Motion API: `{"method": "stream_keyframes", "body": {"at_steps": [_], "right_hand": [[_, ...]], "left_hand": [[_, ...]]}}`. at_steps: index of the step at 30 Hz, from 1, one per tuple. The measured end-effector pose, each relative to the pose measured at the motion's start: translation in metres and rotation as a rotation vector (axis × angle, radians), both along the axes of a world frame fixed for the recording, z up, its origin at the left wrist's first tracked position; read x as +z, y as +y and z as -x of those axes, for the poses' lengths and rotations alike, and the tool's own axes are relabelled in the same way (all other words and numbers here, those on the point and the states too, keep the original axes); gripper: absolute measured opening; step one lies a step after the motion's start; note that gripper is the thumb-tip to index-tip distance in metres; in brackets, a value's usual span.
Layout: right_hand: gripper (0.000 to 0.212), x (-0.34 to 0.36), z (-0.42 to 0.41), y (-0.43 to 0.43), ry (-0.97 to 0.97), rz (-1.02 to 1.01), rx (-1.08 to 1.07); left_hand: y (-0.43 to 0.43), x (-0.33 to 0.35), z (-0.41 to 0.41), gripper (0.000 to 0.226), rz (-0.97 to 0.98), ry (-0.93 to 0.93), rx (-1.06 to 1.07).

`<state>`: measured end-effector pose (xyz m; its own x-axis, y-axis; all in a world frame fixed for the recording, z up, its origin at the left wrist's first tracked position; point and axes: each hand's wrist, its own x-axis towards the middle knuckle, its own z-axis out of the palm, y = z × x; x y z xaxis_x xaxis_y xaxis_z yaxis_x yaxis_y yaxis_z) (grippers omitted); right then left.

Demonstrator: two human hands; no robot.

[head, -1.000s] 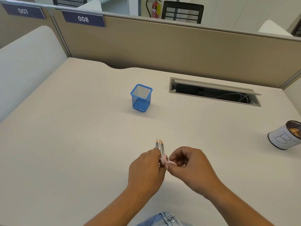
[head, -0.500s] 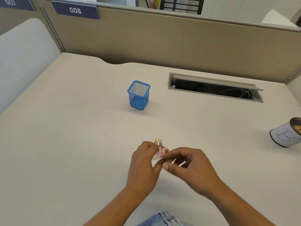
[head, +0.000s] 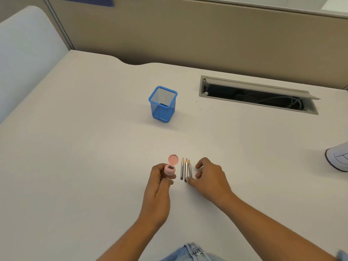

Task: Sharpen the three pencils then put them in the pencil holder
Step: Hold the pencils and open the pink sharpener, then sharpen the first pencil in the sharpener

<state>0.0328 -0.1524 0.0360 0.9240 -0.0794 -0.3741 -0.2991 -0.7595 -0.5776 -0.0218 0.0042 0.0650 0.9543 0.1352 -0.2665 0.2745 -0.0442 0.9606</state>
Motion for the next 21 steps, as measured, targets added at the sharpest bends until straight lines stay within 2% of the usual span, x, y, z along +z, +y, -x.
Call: {"method": "stream_keyframes", "body": {"at_steps": [3,10,13,16,21], "right_hand": [[0.032,-0.005,-0.004,0.005,-0.003,0.058,0.044],[0.022,0.000,0.002,-0.016,-0.017,0.122,-0.006],[0.011,0.016,0.013,-0.031,-0.070,-0.050,-0.117],[0.018,0.045,0.032,-0.044,-0.130,-0.274,-0.179],[0.014,0.100,0.070,-0.055,-0.227,-0.471,-0.115]], "left_hand": [[0.004,-0.001,-0.003,0.017,-0.042,-0.039,-0.073],[0.012,0.004,-0.001,0.026,-0.116,-0.063,-0.172],[0.011,0.009,0.002,0.027,-0.181,-0.062,-0.206],[0.009,0.018,0.005,0.026,-0.238,-0.113,-0.250],[0.004,0.033,0.008,0.033,-0.337,-0.247,-0.312]]}}
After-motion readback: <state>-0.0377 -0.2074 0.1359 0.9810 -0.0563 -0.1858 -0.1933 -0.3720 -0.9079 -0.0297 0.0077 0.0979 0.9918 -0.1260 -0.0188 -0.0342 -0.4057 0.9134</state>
